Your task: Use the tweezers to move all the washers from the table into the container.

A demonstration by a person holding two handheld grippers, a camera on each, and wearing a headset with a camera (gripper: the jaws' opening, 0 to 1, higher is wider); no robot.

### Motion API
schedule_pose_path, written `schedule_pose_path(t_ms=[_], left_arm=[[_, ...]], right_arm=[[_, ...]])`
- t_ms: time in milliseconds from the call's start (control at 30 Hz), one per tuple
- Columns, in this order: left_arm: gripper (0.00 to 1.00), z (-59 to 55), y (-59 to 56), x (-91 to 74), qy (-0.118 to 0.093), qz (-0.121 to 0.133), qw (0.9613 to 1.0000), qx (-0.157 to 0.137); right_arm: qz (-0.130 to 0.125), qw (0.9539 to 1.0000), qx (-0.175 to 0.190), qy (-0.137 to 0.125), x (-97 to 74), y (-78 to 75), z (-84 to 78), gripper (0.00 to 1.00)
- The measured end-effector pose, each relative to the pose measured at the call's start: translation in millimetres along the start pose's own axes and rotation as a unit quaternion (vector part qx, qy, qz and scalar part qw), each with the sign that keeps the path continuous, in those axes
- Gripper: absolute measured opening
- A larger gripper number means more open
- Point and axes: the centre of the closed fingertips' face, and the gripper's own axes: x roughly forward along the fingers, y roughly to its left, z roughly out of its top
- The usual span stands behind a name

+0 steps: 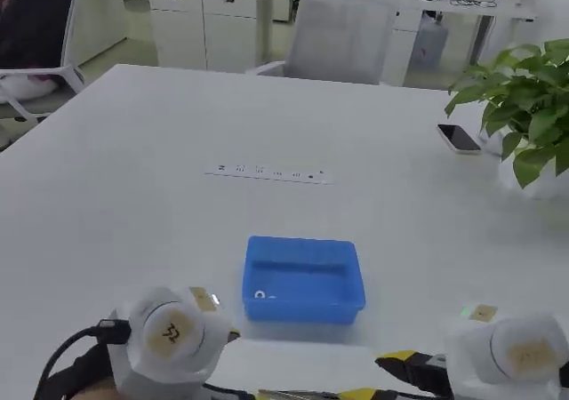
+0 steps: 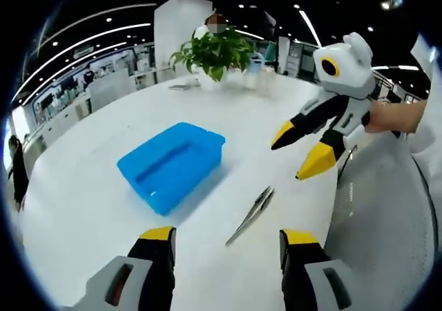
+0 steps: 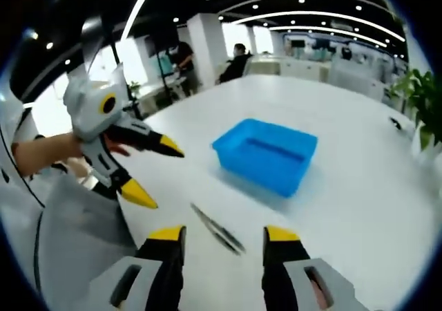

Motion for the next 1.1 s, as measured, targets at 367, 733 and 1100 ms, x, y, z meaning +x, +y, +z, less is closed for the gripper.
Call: schedule_pose_path(t_ms=[367,733,1100], left_arm=[[0.86,5.3,10.0,-43.6,-0.041,0.081,0.9946,-0.05],[0.99,-10.2,11.7,-62.9,-0.028,0.123,0.9891,-0.075],[0.99,-17.3,12.5,-70.1,-0.029,0.143,0.9851,-0.09]], right_arm=[[-0.037,0.9989,-0.017,-0.022,-25.0,-0.4,9.7,0.6],[-0.075,0.9967,-0.004,-0.029,-38.8,-12.5,8.1,0.82],[-0.104,0.9939,0.016,-0.032,-45.9,-24.6,2.0,0.95]])
